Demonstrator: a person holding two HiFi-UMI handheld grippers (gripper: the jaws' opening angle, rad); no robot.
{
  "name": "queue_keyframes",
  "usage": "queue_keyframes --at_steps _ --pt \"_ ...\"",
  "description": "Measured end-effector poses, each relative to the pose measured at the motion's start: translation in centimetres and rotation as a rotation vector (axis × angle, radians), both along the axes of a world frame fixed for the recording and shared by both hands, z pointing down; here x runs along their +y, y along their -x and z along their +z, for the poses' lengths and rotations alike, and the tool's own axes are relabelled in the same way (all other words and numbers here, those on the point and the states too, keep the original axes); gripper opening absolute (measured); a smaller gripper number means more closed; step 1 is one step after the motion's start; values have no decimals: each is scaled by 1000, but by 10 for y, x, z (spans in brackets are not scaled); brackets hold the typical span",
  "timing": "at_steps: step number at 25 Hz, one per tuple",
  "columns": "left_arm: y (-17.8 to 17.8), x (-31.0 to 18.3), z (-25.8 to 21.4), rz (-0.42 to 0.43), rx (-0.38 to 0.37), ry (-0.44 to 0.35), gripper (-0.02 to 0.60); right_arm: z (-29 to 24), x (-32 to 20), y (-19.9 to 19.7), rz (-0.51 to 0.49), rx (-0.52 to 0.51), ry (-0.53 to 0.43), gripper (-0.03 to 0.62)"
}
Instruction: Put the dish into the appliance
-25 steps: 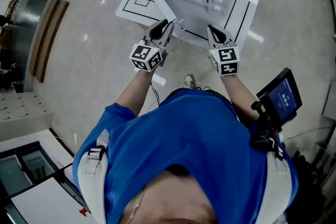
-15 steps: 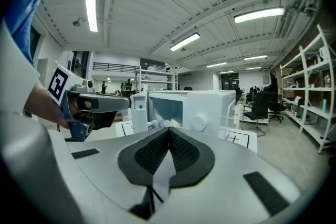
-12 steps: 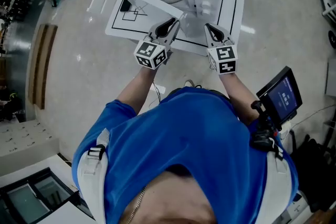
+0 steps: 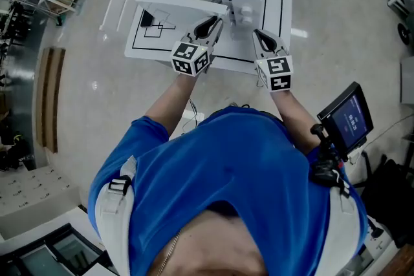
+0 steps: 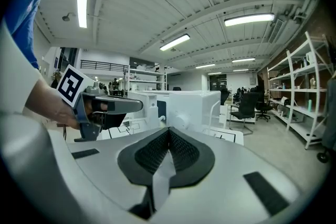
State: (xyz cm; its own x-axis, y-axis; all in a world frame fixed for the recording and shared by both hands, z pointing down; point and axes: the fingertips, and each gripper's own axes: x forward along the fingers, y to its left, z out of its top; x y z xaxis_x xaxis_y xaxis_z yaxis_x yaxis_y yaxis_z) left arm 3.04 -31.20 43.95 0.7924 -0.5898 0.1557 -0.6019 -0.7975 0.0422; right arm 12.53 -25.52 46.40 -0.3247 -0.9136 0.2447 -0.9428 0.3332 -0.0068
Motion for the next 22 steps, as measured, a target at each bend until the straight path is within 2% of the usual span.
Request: queue_keyframes --at_steps 7,11,15,19,22 --pt "-14 -14 1 -12 -21 4 72 -2 -4 0 1 13 4 3" --pt "-16 -20 2 -8 -29 8 72 -2 -11 18 -33 17 7 3" --pt "-5 -45 19 1 -33 16 71 13 -43 45 -49 23 16 2" --pt "-12 -38 12 25 -42 0 69 8 -49 45 -39 35 18 3" --pt "-15 -35 7 32 -41 -5 36 3 -55 43 -25 41 19 3"
